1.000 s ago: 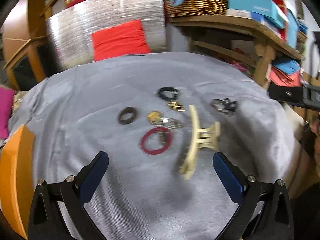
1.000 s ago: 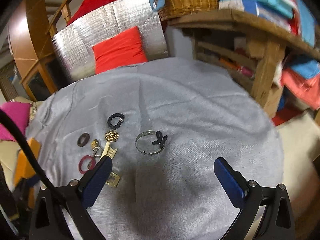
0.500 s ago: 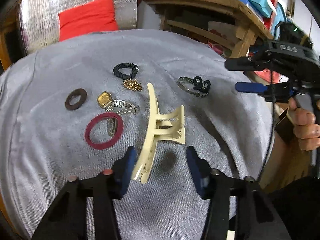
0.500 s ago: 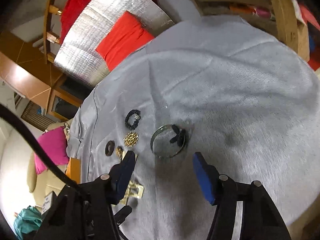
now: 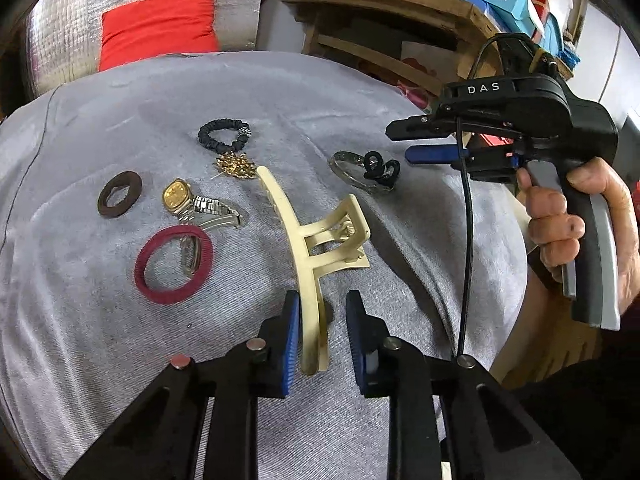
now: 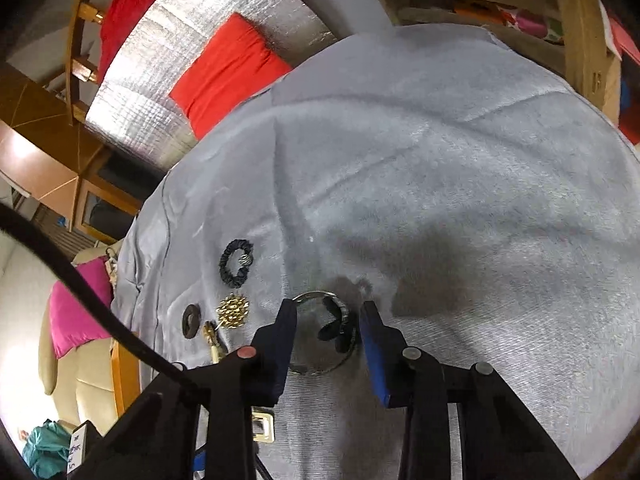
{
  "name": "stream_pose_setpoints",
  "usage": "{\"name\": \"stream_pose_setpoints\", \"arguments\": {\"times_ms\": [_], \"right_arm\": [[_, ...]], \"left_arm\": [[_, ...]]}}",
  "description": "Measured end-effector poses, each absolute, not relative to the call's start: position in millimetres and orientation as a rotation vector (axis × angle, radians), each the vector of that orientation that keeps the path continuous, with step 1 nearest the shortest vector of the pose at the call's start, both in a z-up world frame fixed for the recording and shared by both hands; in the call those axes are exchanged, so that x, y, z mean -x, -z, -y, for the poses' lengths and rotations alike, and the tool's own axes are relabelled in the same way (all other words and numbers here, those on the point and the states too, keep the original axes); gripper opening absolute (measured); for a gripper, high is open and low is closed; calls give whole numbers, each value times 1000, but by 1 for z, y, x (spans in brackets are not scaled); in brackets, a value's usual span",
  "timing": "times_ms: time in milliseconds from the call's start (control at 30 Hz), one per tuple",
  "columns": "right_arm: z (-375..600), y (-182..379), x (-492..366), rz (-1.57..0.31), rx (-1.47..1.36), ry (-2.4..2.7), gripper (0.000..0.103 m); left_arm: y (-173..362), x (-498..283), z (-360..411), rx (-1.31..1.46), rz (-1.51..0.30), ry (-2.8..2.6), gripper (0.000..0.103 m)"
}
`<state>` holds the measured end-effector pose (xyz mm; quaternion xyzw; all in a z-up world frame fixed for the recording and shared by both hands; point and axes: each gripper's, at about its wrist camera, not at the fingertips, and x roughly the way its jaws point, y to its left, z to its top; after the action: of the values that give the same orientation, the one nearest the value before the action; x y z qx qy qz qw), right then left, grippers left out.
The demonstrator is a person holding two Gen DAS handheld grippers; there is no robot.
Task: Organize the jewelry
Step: 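Grasp the cream claw clip with the left tool while the right tool grasps the black hair tie, then carry the claw clip and black hair tie over the orange tray with both tools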
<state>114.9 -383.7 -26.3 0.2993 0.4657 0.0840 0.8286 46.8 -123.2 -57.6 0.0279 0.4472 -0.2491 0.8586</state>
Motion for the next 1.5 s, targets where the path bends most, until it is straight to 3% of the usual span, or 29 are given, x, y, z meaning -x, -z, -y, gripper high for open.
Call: {"name": "stream_pose_setpoints", "arguments": {"times_ms": [233, 267, 300, 367, 400, 833, 1500], "right_arm": [[375, 34, -124, -1023, -567, -132, 36], [374, 35, -126, -1029, -558, -129, 34], [371, 36, -126, -1038, -542, -131, 24], [366, 34, -126, -1037, -490, -115, 10], [364, 32, -125, -1029, -463, -101, 8], [370, 7, -108, -915, -579, -208, 8], [254, -24, -87, -813, -501, -497, 8]], "left_arm": [[62, -52, 122, -10, -956, 536, 23], [62, -52, 121, -10, -952, 533, 17], [62, -51, 121, -15, -948, 529, 11], [60, -49, 120, -17, -938, 528, 10], [57, -46, 119, -13, -924, 530, 10], [26, -33, 97, 13, -805, 536, 9], [-23, -10, -17, 126, -630, 280, 9]]}}
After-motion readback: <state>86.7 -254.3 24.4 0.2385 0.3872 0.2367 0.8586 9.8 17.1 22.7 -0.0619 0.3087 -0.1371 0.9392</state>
